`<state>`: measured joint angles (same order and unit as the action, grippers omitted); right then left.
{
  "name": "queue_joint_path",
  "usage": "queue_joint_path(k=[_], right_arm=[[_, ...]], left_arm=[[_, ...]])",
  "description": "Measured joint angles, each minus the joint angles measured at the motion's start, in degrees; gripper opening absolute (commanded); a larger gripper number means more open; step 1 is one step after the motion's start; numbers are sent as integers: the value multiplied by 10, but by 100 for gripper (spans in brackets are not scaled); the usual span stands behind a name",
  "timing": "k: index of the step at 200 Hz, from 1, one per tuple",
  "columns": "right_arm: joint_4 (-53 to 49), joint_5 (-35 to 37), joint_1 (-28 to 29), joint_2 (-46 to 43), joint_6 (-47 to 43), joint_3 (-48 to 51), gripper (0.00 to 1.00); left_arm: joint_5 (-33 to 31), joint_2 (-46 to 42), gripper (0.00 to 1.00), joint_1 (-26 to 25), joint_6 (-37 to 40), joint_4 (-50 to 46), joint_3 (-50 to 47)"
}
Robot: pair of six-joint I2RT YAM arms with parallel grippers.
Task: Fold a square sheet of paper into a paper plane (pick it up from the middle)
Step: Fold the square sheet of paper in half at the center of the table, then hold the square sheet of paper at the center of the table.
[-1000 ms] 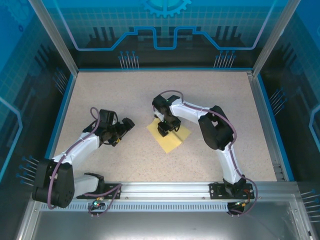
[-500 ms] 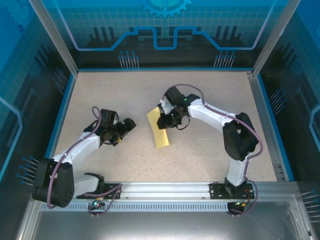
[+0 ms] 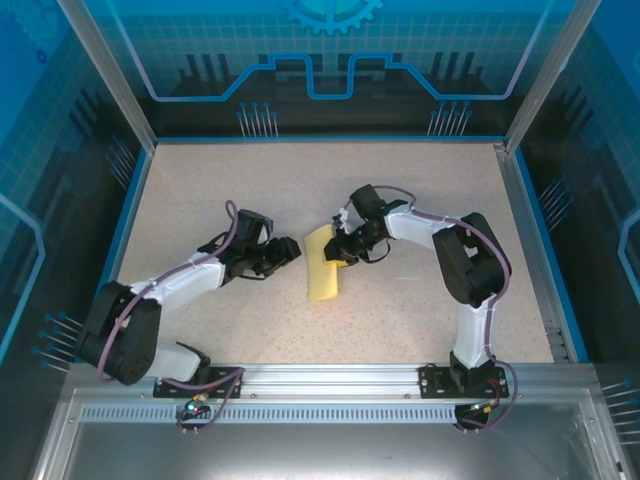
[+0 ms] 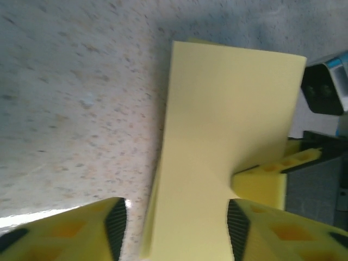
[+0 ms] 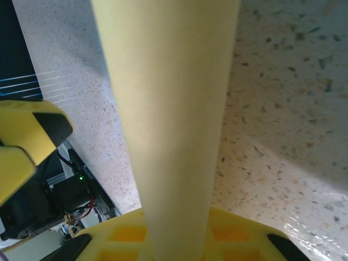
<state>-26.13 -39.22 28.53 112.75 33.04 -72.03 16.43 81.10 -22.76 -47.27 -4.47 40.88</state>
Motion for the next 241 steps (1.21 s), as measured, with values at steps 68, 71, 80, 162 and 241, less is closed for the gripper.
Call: queue_joint_path(k=[68, 71, 80, 162, 241], right_arm=[[3, -2, -6, 15, 0, 1, 19], [3, -2, -6, 16, 0, 1, 19], [3, -2, -6, 19, 0, 1, 19], [2, 5, -6, 34, 0, 1, 20], [-24, 69, -6, 14, -7, 4, 46]], left_arm=[[36, 121, 14, -35, -27, 74, 43], [38, 125, 14, -35, -26, 74, 45], [41, 134, 11, -36, -26, 74, 49], [42, 203, 0, -41, -21, 48, 89], [23, 231, 0, -45, -7, -7, 124]])
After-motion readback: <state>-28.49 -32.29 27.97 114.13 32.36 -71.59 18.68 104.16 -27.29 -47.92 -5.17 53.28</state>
